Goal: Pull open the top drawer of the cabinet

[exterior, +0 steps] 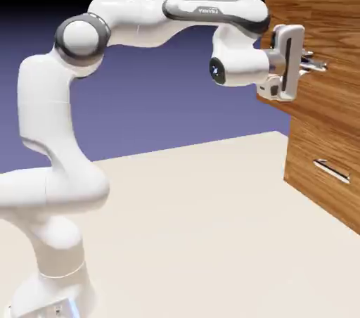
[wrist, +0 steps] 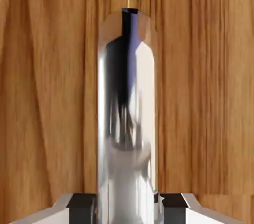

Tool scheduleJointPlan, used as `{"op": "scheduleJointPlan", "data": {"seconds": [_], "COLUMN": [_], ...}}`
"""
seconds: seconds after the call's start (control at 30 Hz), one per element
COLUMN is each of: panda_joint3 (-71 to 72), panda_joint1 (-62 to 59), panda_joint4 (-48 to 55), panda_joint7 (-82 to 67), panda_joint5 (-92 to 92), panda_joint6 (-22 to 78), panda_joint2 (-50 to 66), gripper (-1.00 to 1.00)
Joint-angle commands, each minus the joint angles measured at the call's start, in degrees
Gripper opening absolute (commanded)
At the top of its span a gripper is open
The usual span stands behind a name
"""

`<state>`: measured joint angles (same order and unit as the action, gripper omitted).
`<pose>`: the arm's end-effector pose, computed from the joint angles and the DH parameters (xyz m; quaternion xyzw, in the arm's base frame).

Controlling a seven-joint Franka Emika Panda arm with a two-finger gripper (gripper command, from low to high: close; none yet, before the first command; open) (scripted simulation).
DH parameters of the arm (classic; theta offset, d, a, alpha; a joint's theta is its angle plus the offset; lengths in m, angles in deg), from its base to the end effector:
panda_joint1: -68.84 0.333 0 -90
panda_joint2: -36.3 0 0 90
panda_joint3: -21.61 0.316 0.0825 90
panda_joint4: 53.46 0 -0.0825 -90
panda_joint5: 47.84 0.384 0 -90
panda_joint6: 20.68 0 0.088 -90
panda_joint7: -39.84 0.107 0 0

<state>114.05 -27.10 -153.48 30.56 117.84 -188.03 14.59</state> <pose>0.5937 0.0399 0.5611 -0.2707 0.6530 -0.2704 0.6536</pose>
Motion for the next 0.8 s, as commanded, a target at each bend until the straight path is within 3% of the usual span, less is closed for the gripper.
{"op": "scheduleJointPlan", "data": {"seconds": [0.0, 0.33, 0.77], "panda_joint3": [-1.92, -20.64, -19.61], "panda_joint1": [2.09, 21.65, 14.55], "panda_joint4": [-0.94, -10.41, -15.52], "panda_joint7": [-0.31, 2.63, 34.89], "panda_joint5": [0.19, -1.49, -15.71], "panda_joint6": [0.11, 1.9, 9.59], "panda_joint2": [0.13, -2.51, -22.21], "gripper": [-1.0, -1.0, -1.0]}}
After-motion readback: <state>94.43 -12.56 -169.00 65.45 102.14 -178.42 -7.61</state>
